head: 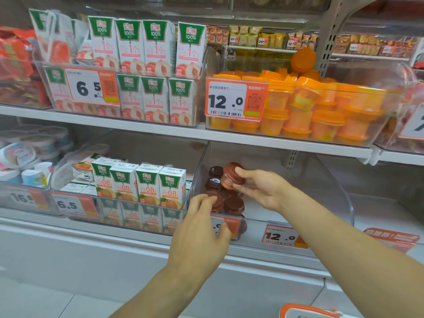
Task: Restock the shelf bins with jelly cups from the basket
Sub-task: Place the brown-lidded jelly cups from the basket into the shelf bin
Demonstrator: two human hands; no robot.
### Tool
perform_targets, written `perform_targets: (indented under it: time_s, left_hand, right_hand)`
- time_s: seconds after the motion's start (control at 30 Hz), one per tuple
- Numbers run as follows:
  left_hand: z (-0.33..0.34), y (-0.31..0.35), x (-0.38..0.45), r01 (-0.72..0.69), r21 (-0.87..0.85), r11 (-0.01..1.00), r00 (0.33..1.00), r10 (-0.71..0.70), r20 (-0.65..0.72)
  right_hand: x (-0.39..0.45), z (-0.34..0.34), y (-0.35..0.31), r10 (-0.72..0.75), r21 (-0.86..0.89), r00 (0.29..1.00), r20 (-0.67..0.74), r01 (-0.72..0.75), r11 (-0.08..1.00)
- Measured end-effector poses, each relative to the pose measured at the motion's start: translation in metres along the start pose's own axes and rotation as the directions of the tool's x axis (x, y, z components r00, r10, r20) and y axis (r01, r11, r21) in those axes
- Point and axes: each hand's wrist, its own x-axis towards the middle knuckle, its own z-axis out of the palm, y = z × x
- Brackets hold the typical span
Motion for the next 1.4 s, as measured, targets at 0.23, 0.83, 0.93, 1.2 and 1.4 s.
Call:
perform_targets:
  time_s: [0.23,0.83,0.93,1.2,1.4]
  left_hand:
    - [0.009,-0.011,0.003,0.018,0.239,0.971,0.964,-0.080,0.255]
    - [0.013,-0.014,0.005,0.002,0.300,0.954,0.951,-0.094,0.293]
    - [0.013,-0.015,0.004,-0.001,0.294,0.956,0.952,-0.090,0.294]
    - [0.014,-0.013,0.009,-0.001,0.252,0.968,0.970,-0.060,0.235]
    - [0.004,0.006,0.002,-0.236,0.052,0.970,0.970,0.232,0.071]
  right_hand:
    - [0.041,0.038,0.003,0.052,-0.353,0.995,-0.089,-0.080,0.932]
    - [0.068,0.035,0.006,0.145,-0.705,0.985,-0.091,-0.166,0.689]
    - [0.071,0.034,0.012,0.138,-0.728,0.987,-0.083,-0.154,0.668]
    - [0.045,0.030,-0.003,-0.048,-0.844,0.995,-0.087,-0.048,0.534]
    - [-0.037,-0.007,-0.018,-0.571,-0.802,0.821,0.008,0.347,0.487]
